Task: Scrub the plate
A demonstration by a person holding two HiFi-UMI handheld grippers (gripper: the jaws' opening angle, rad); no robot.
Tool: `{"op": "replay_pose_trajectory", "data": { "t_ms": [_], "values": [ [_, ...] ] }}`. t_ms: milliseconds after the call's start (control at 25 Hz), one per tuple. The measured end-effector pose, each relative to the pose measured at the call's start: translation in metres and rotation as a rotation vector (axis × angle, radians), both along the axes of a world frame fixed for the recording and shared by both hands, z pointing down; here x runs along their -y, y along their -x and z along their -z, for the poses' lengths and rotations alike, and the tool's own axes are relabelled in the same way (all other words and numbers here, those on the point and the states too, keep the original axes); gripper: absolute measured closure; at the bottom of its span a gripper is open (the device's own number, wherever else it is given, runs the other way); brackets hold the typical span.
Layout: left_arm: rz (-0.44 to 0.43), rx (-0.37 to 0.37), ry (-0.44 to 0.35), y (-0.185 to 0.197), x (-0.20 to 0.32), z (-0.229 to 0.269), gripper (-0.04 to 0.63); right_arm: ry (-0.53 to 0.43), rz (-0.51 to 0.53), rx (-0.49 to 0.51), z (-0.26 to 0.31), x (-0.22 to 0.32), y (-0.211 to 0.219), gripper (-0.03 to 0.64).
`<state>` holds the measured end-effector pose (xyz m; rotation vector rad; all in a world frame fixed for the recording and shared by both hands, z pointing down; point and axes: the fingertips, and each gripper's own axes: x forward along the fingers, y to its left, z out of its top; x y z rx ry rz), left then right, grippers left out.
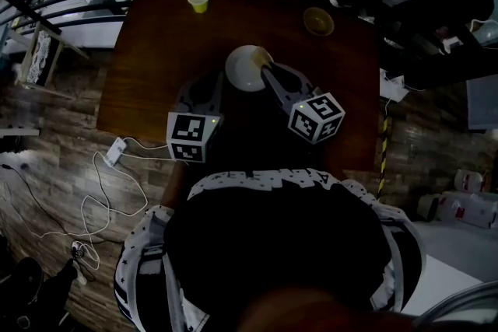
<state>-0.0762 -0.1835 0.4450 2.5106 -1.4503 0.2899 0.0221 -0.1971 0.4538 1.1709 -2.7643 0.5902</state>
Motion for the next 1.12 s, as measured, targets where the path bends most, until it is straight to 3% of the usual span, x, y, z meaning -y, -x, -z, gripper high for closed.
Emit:
{"op": "replay_pose_trajectory", "data": {
  "t_ms": [640,1120],
  "values": [
    [0.011,-0.001,0.000,0.003,0.000,0.000,0.581,-0.053,-0.004,0.001,0.016,-0.009,-0.007,0.568],
    [0.007,-0.001,0.003,0.001,-0.001,0.000,0.581,-0.038,0.000,-0.017,0.013,-0.009,-0.007,0.568]
  ]
}}
